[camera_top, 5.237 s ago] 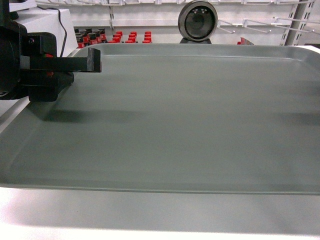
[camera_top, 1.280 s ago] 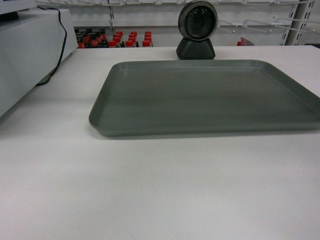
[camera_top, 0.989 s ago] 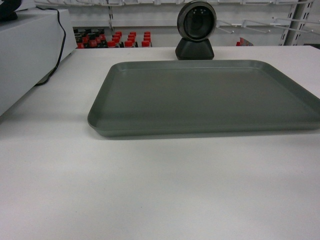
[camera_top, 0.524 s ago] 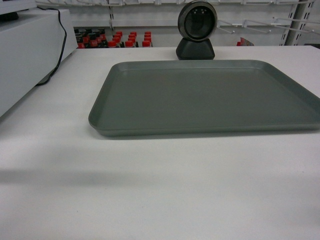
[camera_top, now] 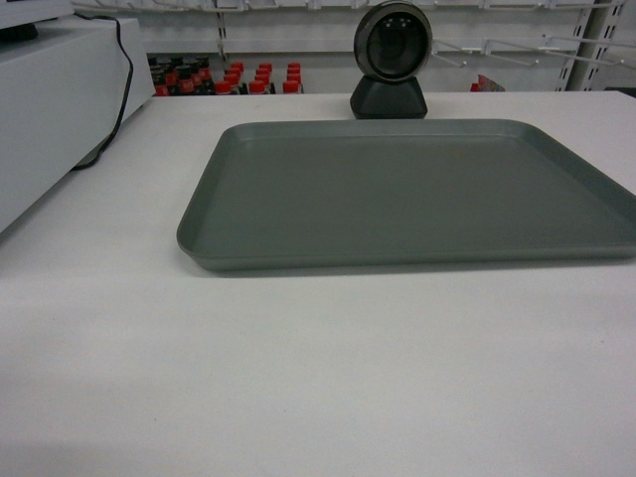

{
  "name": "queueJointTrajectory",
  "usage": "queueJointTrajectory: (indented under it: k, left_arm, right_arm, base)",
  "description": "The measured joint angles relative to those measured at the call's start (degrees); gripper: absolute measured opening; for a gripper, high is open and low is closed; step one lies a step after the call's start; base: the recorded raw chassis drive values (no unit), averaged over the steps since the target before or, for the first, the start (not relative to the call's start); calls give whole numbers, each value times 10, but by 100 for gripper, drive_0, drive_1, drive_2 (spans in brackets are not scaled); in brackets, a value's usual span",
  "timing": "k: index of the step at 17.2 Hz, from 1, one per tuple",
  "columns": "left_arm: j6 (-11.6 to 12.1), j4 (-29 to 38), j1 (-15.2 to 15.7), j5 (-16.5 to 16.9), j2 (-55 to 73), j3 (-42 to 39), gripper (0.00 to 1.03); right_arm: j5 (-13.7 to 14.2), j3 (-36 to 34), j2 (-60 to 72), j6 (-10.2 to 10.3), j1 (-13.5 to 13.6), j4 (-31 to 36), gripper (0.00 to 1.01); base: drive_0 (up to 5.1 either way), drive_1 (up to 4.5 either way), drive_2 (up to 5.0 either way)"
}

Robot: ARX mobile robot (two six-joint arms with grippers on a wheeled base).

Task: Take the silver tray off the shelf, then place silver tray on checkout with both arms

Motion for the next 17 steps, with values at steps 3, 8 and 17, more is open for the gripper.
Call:
queueJointTrajectory:
  k: [3, 8, 17]
  left_arm:
    - [0, -73, 63, 64, -115, -43, 2]
    - [0, -106, 61, 65, -177, -71, 2]
    - [0, -287, 61, 65, -369, -71, 2]
  right_arm:
    - [0, -36, -89, 0, 0, -56, 2]
    - [0, -59, -142, 0, 0, -79, 2]
    - [0, -59, -344, 0, 0, -287, 2]
  base:
    - [0, 0, 0]
    - [0, 0, 0]
    - [0, 0, 0]
